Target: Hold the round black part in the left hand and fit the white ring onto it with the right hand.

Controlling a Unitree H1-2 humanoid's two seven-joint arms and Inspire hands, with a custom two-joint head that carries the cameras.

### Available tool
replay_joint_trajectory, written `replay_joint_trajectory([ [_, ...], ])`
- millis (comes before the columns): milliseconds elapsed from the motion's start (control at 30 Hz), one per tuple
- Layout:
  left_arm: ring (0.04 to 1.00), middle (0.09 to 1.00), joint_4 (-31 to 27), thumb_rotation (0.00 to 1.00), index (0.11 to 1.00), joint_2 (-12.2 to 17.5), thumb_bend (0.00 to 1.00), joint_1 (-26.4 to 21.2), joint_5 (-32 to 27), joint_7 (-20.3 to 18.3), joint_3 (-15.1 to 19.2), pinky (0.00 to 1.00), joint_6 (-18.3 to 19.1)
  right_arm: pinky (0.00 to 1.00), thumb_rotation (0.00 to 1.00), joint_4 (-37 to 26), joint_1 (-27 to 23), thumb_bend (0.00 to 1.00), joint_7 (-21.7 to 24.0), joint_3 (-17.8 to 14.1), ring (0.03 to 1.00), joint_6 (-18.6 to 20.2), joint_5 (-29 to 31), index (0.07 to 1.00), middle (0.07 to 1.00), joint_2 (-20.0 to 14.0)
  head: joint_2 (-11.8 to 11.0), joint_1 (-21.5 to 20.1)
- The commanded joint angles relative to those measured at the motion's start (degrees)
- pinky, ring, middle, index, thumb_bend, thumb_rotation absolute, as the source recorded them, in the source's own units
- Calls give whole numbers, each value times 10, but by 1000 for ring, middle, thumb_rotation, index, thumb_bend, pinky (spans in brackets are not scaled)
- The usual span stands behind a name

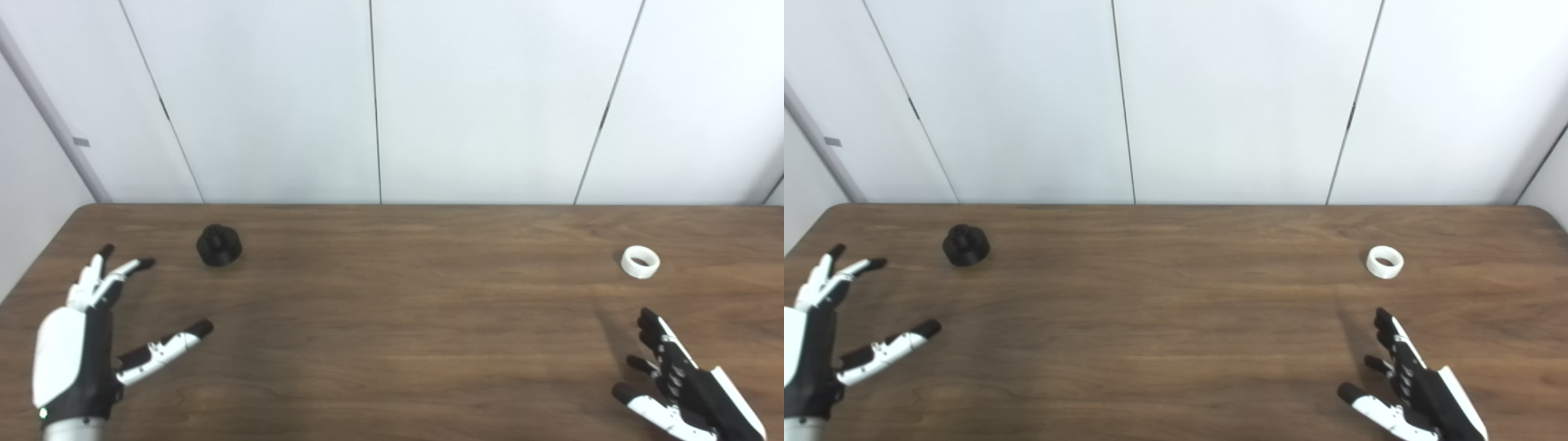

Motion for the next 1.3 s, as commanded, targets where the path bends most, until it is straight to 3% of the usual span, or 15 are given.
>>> replay_joint_trajectory([
  [0,1000,1000,-24,502,866,37,1000,-32,23,-23,9,1000,47,997,430,7,-7,619,6,-4,1000,0,6,1000,1000,-9,0,3],
  [100,1000,1000,-27,487,890,74,1000,-64,33,-74,8,1000,122,1000,437,14,-10,619,9,-7,1000,-2,14,1000,1000,-12,-4,20],
  [167,1000,1000,-21,474,898,91,1000,-85,45,-105,11,1000,152,1000,435,18,-11,608,12,-10,1000,-4,21,1000,1000,-13,-5,30],
  [300,1000,1000,-1,476,910,106,1000,-118,68,-148,25,1000,159,1000,411,18,-11,584,17,-15,1000,0,37,1000,1000,-16,-5,43],
  [467,1000,1000,32,468,899,117,1000,-151,72,-163,25,1000,159,1000,373,27,-13,541,23,-24,1000,-3,56,1000,1000,-21,-8,73],
  [600,1000,1000,53,460,886,111,1000,-177,91,-174,16,1000,159,1000,350,34,-16,511,26,-30,1000,1,69,1000,1000,-30,-7,108],
  [633,1000,1000,57,458,883,108,1000,-184,98,-176,13,1000,159,1000,352,37,-17,512,27,-32,1000,0,71,1000,1000,-32,-8,132],
  [833,1000,1000,78,456,880,74,1000,-225,165,-209,-7,1000,159,978,489,49,-20,648,22,-38,1000,15,56,1000,1000,-52,-8,196],
  [933,1000,1000,87,449,876,62,1000,-236,190,-223,-10,1000,159,988,511,61,-22,692,24,-40,1000,8,63,1000,1000,-55,-11,208],
  [1267,1000,1000,133,450,880,53,1000,-254,234,-267,-13,1000,159,999,448,82,-27,654,28,-48,1000,-1,73,1000,1000,-56,-14,228],
])
